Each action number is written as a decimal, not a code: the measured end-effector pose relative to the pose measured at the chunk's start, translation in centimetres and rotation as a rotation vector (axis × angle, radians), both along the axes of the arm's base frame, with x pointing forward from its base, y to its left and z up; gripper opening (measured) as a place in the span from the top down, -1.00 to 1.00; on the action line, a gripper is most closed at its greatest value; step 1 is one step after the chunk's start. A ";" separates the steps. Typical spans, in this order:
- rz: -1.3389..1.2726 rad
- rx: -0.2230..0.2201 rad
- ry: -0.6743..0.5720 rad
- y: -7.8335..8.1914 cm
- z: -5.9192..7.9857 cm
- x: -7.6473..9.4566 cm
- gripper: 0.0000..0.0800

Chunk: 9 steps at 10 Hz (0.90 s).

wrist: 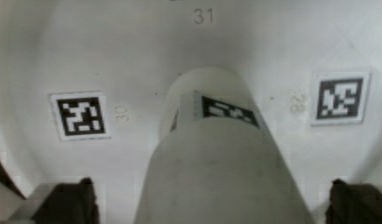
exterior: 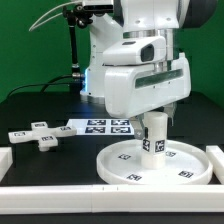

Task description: Assemble round table

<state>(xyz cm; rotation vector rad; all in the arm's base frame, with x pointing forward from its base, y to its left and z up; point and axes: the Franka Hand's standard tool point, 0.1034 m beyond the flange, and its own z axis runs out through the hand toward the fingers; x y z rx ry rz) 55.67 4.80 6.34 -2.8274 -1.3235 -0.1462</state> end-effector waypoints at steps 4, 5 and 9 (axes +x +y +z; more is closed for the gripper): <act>0.328 -0.058 -0.015 -0.5 0.1 0.2 -0.62; 0.373 -0.067 -0.015 -0.7 0.0 0.2 -0.62; 0.698 -0.145 -0.020 -0.6 0.3 0.7 -0.62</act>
Offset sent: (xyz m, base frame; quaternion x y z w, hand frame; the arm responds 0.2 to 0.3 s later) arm 0.0000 0.0000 0.0000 0.0000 0.0000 -0.1938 0.9810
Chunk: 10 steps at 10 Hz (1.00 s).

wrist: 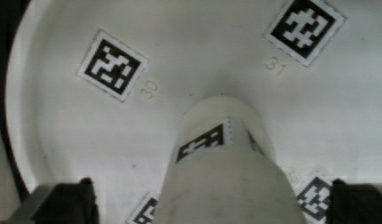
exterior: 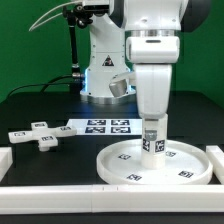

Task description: Assemble round table

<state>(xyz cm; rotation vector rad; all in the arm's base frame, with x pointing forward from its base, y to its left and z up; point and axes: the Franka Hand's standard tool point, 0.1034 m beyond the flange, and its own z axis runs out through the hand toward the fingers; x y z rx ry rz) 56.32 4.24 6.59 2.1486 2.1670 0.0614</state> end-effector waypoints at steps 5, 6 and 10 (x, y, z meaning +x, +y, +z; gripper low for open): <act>0.356 -0.092 0.005 0.6 -0.1 0.1 -0.62; 0.393 -0.099 0.008 0.7 -0.1 0.0 -0.62; 0.381 -0.097 0.014 0.7 -0.5 -0.3 -0.13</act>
Offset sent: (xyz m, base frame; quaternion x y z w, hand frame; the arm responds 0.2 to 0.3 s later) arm 0.0019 0.0066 0.0023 0.0020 -0.0167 -0.1887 0.9819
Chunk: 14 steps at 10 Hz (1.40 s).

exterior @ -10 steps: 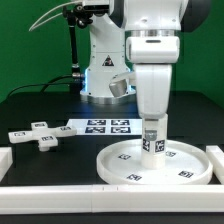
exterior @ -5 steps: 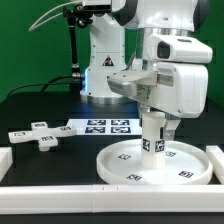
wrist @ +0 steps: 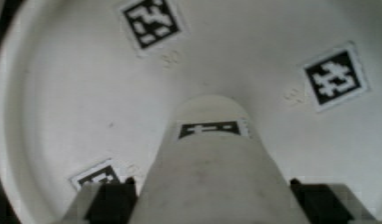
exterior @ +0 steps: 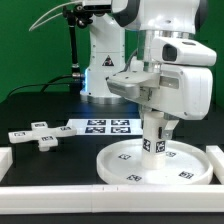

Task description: Assemble round table

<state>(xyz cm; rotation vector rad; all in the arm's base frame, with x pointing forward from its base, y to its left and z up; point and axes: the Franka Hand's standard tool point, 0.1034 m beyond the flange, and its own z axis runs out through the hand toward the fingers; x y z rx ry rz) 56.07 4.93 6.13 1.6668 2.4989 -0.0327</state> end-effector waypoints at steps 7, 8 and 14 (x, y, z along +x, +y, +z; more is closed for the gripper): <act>-0.378 0.052 -0.018 -0.5 0.0 0.0 -0.02; -0.492 0.061 -0.009 -0.6 -0.1 -0.1 -0.02; -1.006 0.102 -0.018 -0.3 -0.1 0.0 -0.02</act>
Offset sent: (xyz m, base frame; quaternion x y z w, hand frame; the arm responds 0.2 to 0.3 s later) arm 0.0000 0.0000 0.0000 0.0000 0.0000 0.0000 1.0000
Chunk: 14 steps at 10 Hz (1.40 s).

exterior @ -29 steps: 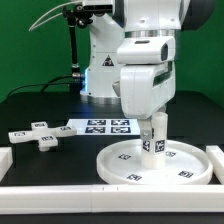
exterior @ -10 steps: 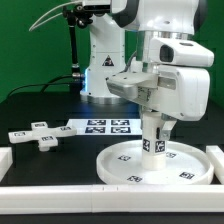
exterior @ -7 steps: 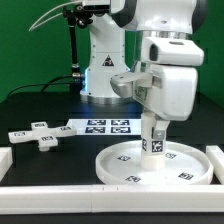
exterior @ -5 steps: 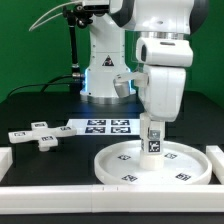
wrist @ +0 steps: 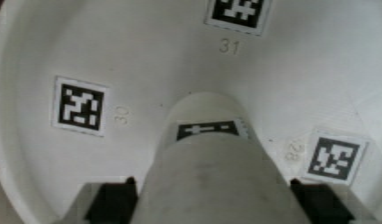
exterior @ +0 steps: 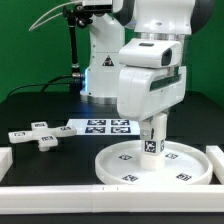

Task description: Assemble round table

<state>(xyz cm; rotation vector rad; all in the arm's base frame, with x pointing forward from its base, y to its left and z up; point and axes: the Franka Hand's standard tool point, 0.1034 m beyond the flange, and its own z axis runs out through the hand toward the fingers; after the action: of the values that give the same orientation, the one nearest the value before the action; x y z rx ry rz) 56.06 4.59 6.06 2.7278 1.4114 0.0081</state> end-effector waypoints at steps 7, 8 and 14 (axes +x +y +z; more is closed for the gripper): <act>-0.756 0.076 0.015 0.1 0.0 -0.1 -0.02; -0.829 0.079 0.014 0.2 0.0 -0.1 -0.02; -1.393 0.128 0.034 0.0 -0.1 -0.3 -0.02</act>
Offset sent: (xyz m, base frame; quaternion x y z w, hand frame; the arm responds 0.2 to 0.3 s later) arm 0.0044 -0.0015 0.0042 0.0561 -0.0351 0.3877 0.9194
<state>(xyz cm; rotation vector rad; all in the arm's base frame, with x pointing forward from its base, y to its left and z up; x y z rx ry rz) 55.78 4.64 5.99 3.1268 -0.6969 -0.0228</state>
